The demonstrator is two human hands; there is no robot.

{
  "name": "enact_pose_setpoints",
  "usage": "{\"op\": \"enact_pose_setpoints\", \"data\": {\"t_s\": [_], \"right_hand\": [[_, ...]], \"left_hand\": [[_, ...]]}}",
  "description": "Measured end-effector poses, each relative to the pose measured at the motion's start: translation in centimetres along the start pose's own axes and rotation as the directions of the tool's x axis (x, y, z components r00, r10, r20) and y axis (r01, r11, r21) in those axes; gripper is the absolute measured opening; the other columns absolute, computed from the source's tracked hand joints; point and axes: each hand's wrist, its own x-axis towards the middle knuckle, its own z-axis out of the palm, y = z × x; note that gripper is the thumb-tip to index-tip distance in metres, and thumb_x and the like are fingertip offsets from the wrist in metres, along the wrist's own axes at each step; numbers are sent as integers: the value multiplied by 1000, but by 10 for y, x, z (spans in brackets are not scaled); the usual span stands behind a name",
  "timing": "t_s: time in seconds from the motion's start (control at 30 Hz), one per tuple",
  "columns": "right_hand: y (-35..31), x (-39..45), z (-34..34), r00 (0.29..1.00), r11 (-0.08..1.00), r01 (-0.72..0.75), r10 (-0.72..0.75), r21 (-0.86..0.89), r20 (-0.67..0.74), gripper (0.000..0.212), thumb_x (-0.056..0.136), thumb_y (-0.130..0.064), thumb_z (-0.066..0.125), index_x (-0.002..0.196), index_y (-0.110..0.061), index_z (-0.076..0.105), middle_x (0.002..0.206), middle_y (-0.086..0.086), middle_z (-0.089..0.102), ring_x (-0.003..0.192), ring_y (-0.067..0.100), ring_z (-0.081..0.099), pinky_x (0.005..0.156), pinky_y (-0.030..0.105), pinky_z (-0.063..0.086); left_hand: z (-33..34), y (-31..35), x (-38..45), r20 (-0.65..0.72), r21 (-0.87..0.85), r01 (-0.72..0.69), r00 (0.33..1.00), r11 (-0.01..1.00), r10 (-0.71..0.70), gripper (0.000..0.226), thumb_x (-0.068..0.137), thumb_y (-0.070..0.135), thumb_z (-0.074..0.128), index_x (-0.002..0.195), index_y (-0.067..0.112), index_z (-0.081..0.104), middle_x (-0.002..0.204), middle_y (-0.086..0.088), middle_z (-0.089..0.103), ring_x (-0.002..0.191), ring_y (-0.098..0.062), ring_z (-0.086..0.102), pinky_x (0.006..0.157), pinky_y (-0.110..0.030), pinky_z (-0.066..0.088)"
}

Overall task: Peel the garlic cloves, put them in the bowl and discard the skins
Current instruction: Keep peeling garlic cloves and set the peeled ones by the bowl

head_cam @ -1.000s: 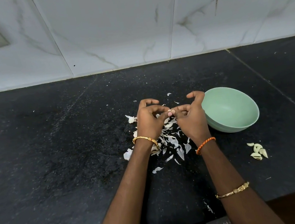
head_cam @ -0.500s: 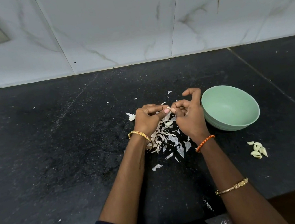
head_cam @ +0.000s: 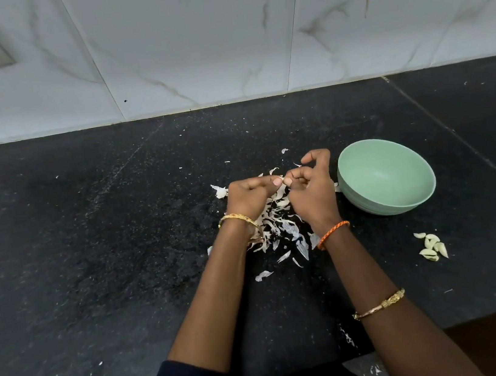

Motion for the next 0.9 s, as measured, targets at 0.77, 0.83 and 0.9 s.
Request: {"op": "enact_pose_setpoints", "data": {"t_s": [0.77,0.83,0.9], "right_hand": [[-3,0,-1,991,993,-118,119,14,-65,27,86,2,52,104,-16,42,82,-2,58,75,8,56,65,20,44],[0,2,-2,987,993,-120,120,7,-103,22,87,1,53,101,-16,48,80,-4,56,72,7,55,62,17,43],[0,3,-3,987,995,-103,102,1,-121,17,89,0,53,95,-15,55,79,-6,56,70,4,53,58,10,42]], "left_hand": [[-5,0,-2,132,-179,211,973,961,-189,6,82,15,72,87,17,73,63,10,62,47,-2,33,36,-12,24],[-6,0,-3,196,-150,237,959,960,-206,7,83,14,70,90,18,72,61,14,61,46,-1,34,36,-12,24],[-7,0,-4,244,-158,261,945,952,-219,11,86,12,66,93,19,71,59,17,61,45,1,37,37,-11,26]]}}
